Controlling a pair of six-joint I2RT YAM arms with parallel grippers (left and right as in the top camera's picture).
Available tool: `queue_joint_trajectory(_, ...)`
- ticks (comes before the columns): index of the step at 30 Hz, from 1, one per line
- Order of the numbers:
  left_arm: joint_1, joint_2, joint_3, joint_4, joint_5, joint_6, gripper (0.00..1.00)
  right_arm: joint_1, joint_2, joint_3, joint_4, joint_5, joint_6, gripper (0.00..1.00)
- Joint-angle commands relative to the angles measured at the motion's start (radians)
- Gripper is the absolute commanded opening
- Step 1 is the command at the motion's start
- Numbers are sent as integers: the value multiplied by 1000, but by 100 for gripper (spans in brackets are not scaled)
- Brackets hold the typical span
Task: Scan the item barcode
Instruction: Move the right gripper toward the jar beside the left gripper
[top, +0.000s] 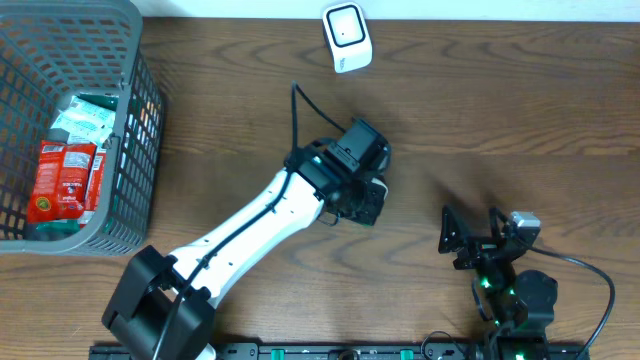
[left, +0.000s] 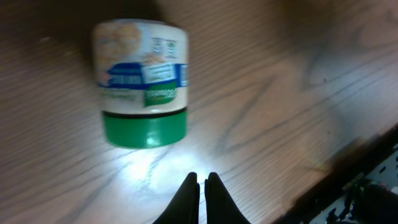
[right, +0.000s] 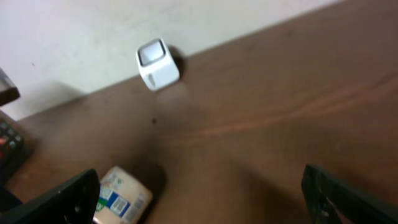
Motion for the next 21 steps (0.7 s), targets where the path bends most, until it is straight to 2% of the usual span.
queue_joint_trajectory(1,-19,16,-21,36,7,-32,8,10,58,48,-16,-31,31,99)
queue_joint_trajectory(6,-22,25,-62,115,5,-66,7,10,188,160,-100,-31,29,99)
queue_joint_trajectory(9,-23,40,-71,124,5,-81,7,10,301,266,-178,-32,-19,99)
queue_joint_trajectory(14,-23,87,-74,127,3,-79,7,10,560,504,-372,-77,-101,99)
queue_joint_trajectory(15,-23,101,-74,131,-26,-80,8,10,653,587,-430,-138,-113,99)
queue_joint_trajectory(17,-23,108,-74,132,-76,-80,8,10,725,649,-465,-200,-112,99)
queue_joint_trajectory(21,-23,109,-74,132,-161,-80,8,10,827,693,-436,-277,-111,99)
